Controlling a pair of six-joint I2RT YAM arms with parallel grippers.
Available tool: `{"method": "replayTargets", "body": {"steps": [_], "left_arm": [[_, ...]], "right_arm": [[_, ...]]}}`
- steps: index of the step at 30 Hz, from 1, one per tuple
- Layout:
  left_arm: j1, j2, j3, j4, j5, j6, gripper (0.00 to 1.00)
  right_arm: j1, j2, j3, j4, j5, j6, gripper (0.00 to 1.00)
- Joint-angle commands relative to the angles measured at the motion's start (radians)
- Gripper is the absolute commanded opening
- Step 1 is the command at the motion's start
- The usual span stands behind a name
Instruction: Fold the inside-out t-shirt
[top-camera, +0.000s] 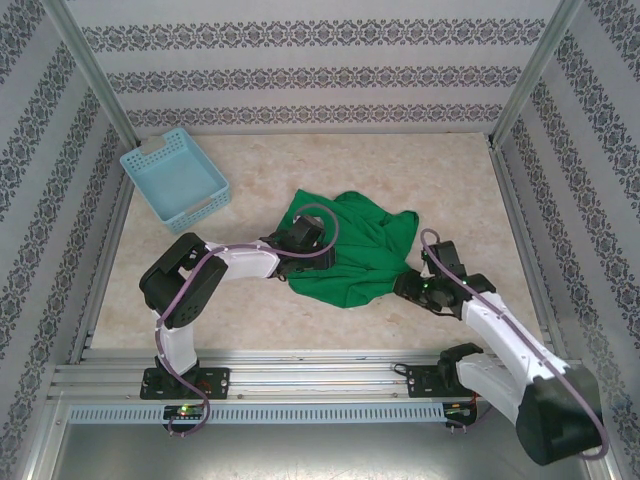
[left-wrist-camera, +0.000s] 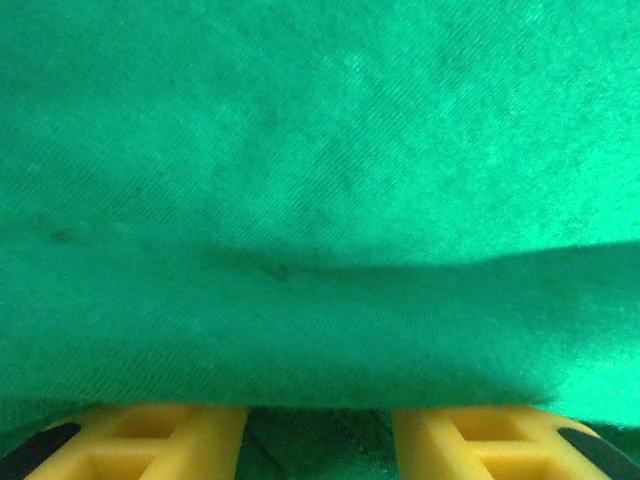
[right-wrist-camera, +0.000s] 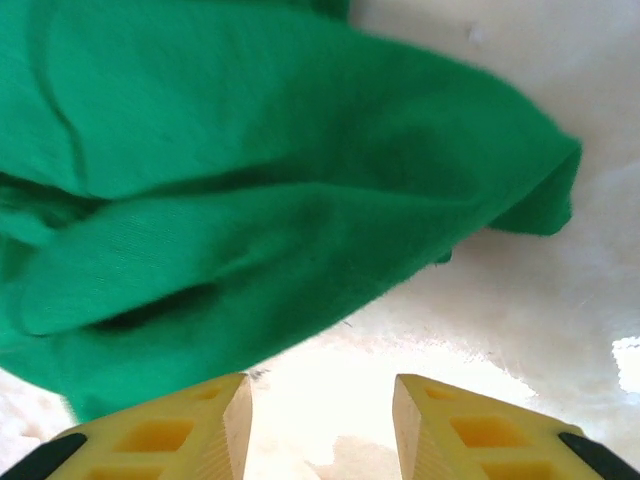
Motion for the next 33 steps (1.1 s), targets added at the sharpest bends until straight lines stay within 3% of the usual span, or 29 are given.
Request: {"method": "replayTargets", "body": {"steps": [1,5,15,20,27,33], "left_arm": [[0.011,0.003,0.002,-0.104,-0.036,0.0,0.43],[0.01,0.005,0.004,-0.104,-0.028,-0.002,0.43],[0.011,-0.001,0.005,-0.103,-0.021,-0.002,0.43],[0.011,-0.009,-0.009,-0.105,-0.037,0.0,0.43],[0.013,-0.008,-0.005,-0.16,-0.112,-0.019,0.43],[0.013,-0.012,0.003,-0.225,-0.204,-0.05,0.44]], "right_arm": [[0.02,0.053,-0.005,0.073,0.036,0.02,0.41],[0.019,0.121,0.006,0.104,0.106,0.014,0.44],[0.009,0.317,0.085,0.206,0.131,-0.009,0.45],[0.036,0.369,0.123,0.171,0.173,-0.011,0.34],[0.07,0.3,0.132,0.1,0.288,-0.02,0.0],[0.074,0.121,0.117,0.0,0.354,-0.03,0.0]]}}
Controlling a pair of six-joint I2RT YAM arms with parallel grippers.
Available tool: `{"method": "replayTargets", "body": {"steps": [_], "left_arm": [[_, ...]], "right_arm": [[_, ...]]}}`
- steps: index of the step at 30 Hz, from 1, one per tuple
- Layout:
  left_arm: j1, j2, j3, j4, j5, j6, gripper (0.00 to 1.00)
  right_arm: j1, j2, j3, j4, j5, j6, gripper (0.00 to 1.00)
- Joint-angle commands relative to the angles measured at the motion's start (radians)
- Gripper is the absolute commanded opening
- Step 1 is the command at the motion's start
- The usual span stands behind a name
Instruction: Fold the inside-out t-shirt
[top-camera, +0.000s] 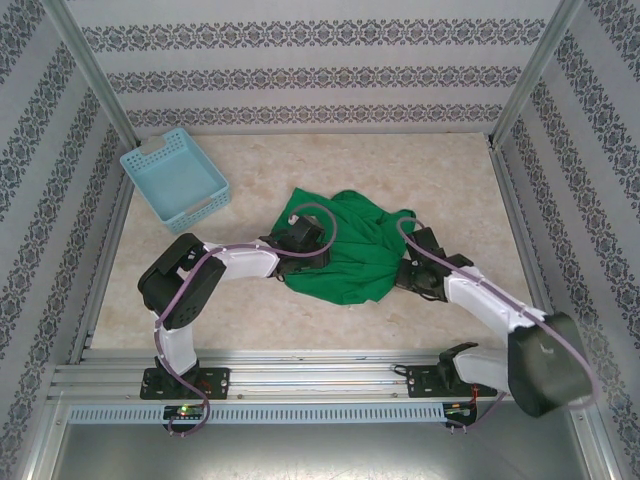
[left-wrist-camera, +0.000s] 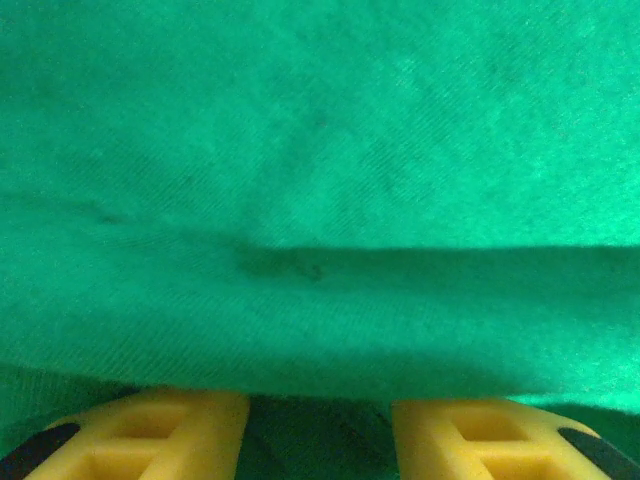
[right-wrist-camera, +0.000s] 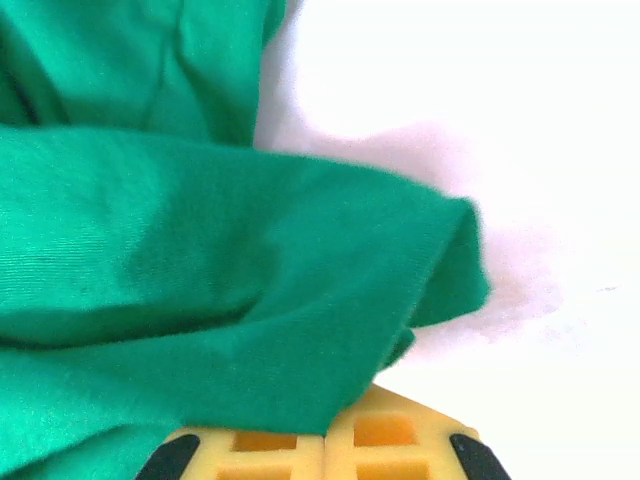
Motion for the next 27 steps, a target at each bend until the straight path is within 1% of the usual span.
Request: {"method": "replayTargets", "body": {"steps": [1,4,7,10,12,16,18,20,23,24,27], "left_arm": [[0.013,-0.005,-0.006,-0.163,-0.106,-0.037,0.44],[0.015,-0.01,-0.006,-0.183,-0.144,-0.062,0.44],[0.019,-0.014,-0.006,-0.209,-0.18,-0.09,0.44],[0.026,-0.024,-0.015,-0.212,-0.198,-0.109,0.44],[0.028,-0.03,-0.018,-0.212,-0.202,-0.114,0.44],[0.026,-0.033,-0.008,-0.201,-0.176,-0.096,0.44],[0.025,-0.037,-0.001,-0.205,-0.174,-0.092,0.44],[0.022,-0.05,0.0,-0.204,-0.168,-0.078,0.44],[-0.001,-0.085,0.003,-0.179,-0.149,-0.01,0.47],[-0.017,-0.093,0.019,-0.192,-0.162,0.015,0.48],[-0.062,-0.117,0.051,-0.21,-0.204,0.079,0.51]], "right_arm": [[0.009,-0.101,0.006,-0.075,0.083,-0.009,0.0],[0.011,-0.177,0.019,-0.144,0.102,-0.004,0.0],[0.011,-0.246,0.046,-0.224,0.147,0.001,0.0],[0.009,-0.316,0.077,-0.288,0.187,0.001,0.0],[0.008,-0.349,0.095,-0.312,0.19,0.0,0.0],[0.002,-0.394,0.113,-0.302,0.133,-0.008,0.0],[-0.01,-0.408,0.13,-0.317,0.128,-0.012,0.0],[-0.04,-0.424,0.145,-0.323,0.119,-0.021,0.0],[-0.11,-0.44,0.163,-0.283,0.002,-0.048,0.0],[-0.118,-0.443,0.169,-0.258,-0.043,-0.054,0.0],[-0.106,-0.426,0.155,-0.172,-0.105,-0.045,0.0]]}}
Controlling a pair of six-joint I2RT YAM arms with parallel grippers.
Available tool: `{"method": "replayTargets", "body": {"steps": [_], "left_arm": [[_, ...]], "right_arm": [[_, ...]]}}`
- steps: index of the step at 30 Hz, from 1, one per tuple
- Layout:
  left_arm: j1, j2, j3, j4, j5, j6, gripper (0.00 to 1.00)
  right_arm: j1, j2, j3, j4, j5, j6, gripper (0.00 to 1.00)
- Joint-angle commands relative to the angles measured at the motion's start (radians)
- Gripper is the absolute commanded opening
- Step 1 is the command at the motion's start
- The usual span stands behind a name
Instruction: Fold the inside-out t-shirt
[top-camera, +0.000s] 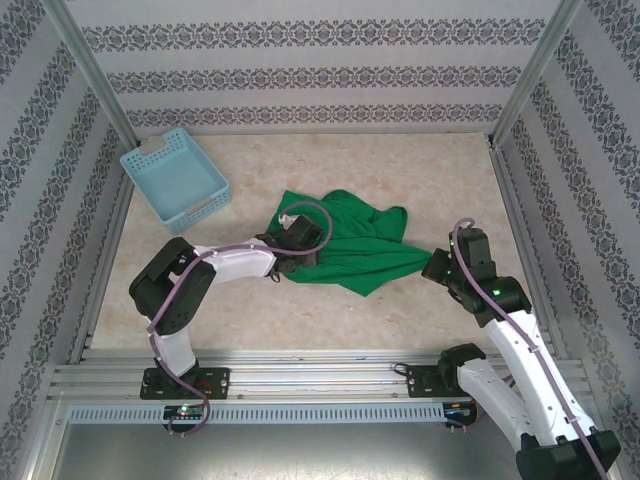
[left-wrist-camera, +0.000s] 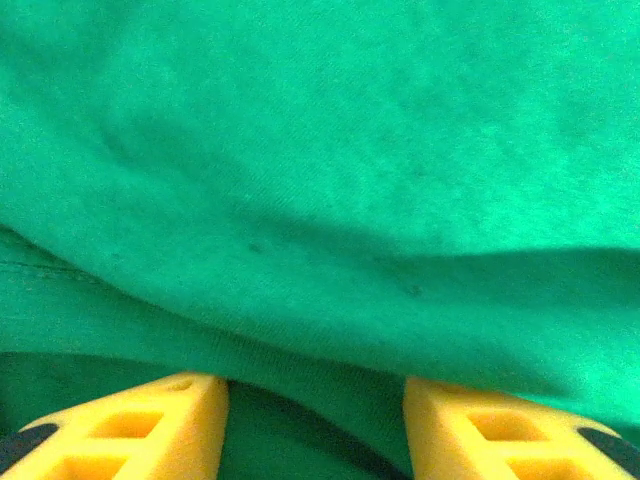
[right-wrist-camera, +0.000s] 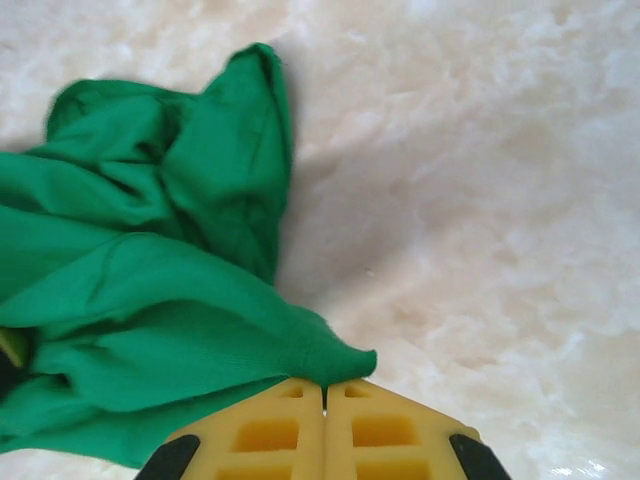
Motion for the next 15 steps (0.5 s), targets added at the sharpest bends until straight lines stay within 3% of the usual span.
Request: {"method": "replayTargets", "body": {"steps": [1,7,10,15], "left_arm": [[-0.043,-0.055,0.037,-0.046,-0.045,0.096,0.52],[-0.043,-0.064,0.018,-0.005,-0.008,0.116,0.54],[-0.043,-0.091,-0.009,0.014,0.004,0.147,0.57],[-0.043,-0.129,-0.031,-0.002,-0.006,0.219,0.63]], "right_arm": [[0.005,0.03,-0.01,0.121,-0.108,-0.007,0.0],[0.056,0.241,-0.034,0.137,-0.192,-0.009,0.0],[0.083,0.164,0.011,0.064,-0.103,-0.047,0.0],[0.037,-0.055,0.123,-0.045,0.007,-0.097,0.0]]}}
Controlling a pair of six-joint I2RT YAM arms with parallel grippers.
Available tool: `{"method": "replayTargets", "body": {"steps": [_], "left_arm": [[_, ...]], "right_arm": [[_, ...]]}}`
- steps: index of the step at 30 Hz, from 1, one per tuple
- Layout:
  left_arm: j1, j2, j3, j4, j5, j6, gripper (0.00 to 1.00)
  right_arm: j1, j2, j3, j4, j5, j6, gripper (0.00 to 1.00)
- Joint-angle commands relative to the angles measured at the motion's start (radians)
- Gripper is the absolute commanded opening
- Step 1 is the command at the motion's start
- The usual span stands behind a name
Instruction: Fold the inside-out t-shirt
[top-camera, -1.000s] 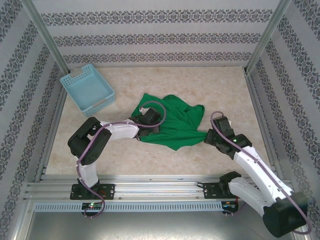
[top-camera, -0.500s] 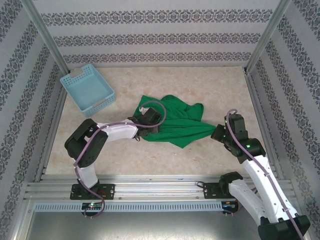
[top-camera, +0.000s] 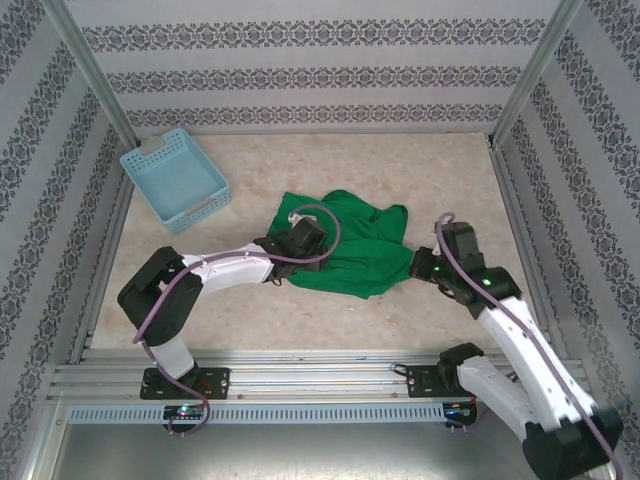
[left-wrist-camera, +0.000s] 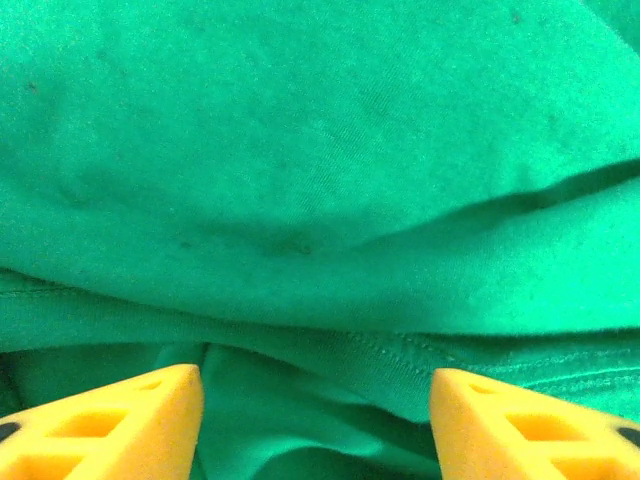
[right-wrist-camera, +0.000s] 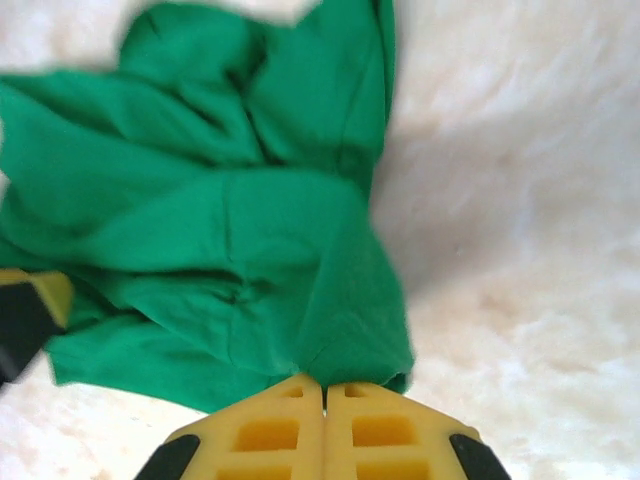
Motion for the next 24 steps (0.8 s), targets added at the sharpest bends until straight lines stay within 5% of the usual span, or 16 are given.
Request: {"method": "replayTargets", "body": {"steps": [1,12,24], "left_arm": [[0.0,-0.053,-0.014,-0.009,-0.01,0.081,0.65],[0.0,-0.091,-0.027,0.0,0.071,0.154,0.75],[-0.032,-0.148,-0.062,-0.031,0.164,0.295,0.87]], "right_arm": [[-0.027,-0.111,0.096,-0.067,0.082,-0.047,0.0],[-0.054,0.081,-0.123,0.083,-0.035,0.026,0.0],[-0.144,-0.054,0.021,-0.045,0.033,-0.06,0.0]]}}
